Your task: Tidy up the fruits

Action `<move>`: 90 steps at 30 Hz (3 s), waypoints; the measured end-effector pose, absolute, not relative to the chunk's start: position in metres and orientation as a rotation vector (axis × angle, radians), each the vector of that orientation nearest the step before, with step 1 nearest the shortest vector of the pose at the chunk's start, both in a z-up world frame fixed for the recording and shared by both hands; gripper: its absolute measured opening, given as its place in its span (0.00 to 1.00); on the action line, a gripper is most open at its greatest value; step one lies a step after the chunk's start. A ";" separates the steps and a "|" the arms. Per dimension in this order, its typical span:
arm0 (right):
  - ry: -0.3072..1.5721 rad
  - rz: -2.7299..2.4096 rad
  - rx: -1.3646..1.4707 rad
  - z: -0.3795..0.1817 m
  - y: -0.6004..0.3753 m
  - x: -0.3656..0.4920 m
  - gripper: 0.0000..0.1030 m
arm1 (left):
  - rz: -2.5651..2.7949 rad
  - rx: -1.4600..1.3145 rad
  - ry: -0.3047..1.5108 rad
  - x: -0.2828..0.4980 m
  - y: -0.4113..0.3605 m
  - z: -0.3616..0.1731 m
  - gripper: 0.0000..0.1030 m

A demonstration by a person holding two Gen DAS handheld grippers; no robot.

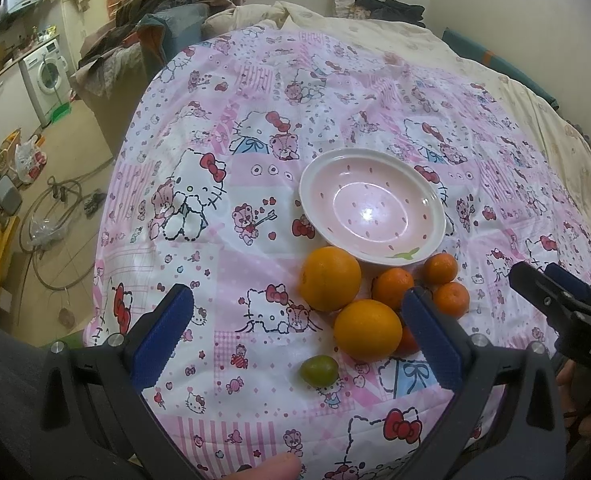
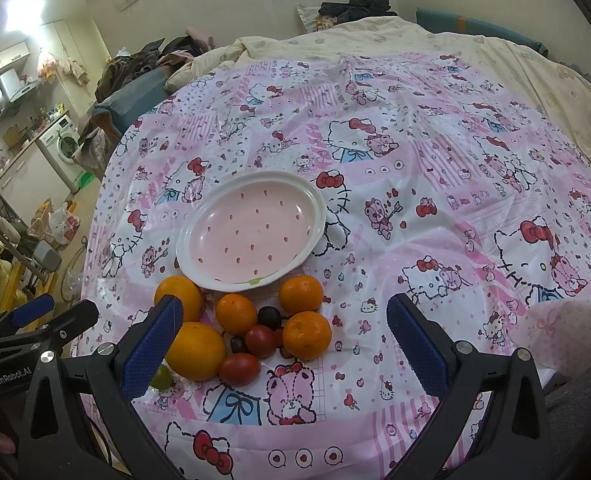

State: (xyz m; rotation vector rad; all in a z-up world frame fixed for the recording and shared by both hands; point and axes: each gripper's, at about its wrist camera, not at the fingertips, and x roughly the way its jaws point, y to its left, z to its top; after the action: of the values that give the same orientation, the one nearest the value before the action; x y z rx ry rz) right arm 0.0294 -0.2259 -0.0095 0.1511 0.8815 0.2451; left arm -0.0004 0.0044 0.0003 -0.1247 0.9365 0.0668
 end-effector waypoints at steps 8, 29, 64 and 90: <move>0.882 0.246 0.152 -0.009 -0.226 0.030 1.00 | 0.066 -0.125 0.936 -0.001 0.004 0.000 1.00; 0.886 0.243 0.160 -0.010 -0.227 0.030 1.00 | 0.069 -0.117 0.928 -0.001 0.004 0.002 1.00; 1.036 0.282 0.233 -0.028 -0.235 0.047 1.00 | 0.088 -0.156 0.971 0.001 0.011 0.000 1.00; 1.362 0.286 0.228 -0.106 -0.224 0.094 0.42 | 0.104 -0.207 1.115 0.011 0.017 -0.021 1.00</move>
State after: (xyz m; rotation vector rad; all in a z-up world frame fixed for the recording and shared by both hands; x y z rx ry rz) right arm 0.0942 -0.2236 -0.1059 0.2277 1.3617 0.2864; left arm 0.0112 0.0174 -0.0209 -0.2069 1.1148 0.1041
